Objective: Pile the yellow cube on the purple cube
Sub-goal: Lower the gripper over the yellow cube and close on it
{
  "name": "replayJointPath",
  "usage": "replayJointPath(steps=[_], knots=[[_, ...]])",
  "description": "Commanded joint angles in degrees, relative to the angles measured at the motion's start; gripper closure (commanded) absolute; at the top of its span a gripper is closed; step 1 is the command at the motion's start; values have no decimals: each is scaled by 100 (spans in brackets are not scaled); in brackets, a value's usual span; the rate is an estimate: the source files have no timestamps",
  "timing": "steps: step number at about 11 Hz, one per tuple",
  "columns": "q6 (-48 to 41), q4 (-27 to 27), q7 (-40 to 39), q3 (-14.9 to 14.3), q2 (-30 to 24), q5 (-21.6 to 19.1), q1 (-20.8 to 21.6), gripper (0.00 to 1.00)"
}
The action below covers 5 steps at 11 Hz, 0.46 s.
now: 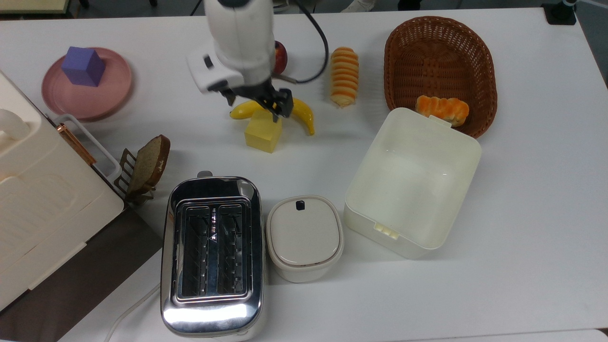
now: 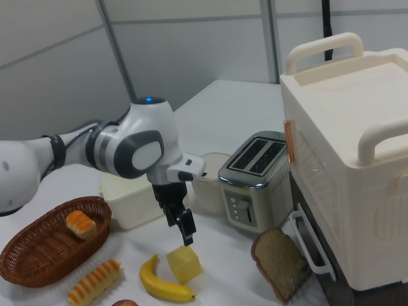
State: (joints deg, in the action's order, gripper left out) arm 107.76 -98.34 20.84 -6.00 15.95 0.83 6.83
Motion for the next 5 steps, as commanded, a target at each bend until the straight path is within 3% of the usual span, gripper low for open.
replayJointPath(steps=[1,5], knots=[[394,-324,-159,-42,216,180,134,0],[763,-747,-159,-42,321,260,258,0]])
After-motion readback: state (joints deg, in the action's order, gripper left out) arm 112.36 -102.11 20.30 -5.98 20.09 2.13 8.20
